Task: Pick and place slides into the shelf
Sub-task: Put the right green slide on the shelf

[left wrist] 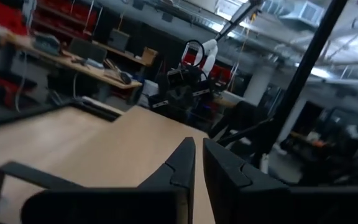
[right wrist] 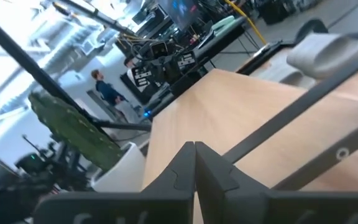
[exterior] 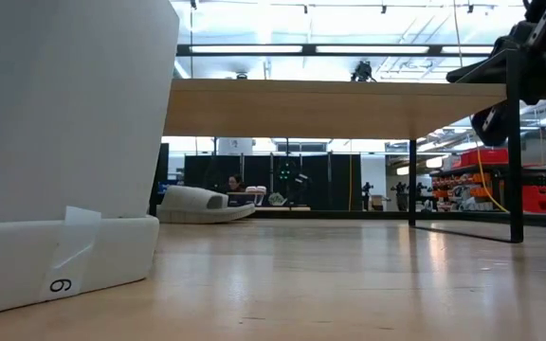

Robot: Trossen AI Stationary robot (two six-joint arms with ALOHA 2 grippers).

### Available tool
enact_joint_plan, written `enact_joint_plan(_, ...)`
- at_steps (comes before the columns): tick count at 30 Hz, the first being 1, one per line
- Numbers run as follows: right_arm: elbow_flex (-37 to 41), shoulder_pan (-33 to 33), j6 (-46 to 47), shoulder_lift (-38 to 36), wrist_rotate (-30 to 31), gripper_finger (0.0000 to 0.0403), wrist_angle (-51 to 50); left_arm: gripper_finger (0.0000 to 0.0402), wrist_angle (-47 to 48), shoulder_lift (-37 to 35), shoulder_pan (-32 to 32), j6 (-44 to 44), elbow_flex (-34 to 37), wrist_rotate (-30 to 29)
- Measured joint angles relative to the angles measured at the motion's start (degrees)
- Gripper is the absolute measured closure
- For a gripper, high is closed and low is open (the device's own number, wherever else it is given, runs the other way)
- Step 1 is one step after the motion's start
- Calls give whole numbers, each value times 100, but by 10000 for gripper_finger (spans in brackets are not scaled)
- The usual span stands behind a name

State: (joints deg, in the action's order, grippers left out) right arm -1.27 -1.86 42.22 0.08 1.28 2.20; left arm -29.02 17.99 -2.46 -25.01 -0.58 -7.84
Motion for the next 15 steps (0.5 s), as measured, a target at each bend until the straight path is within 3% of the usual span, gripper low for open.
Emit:
enact_joint_plan(8, -1, 0, 1572, 0, 518, 389, 14, 375, -127, 1, 0, -443, 1, 0)
enact_joint_plan(15, 1, 0, 2286, 1, 1001, 389, 22, 364, -364, 1, 4, -453, 2, 0)
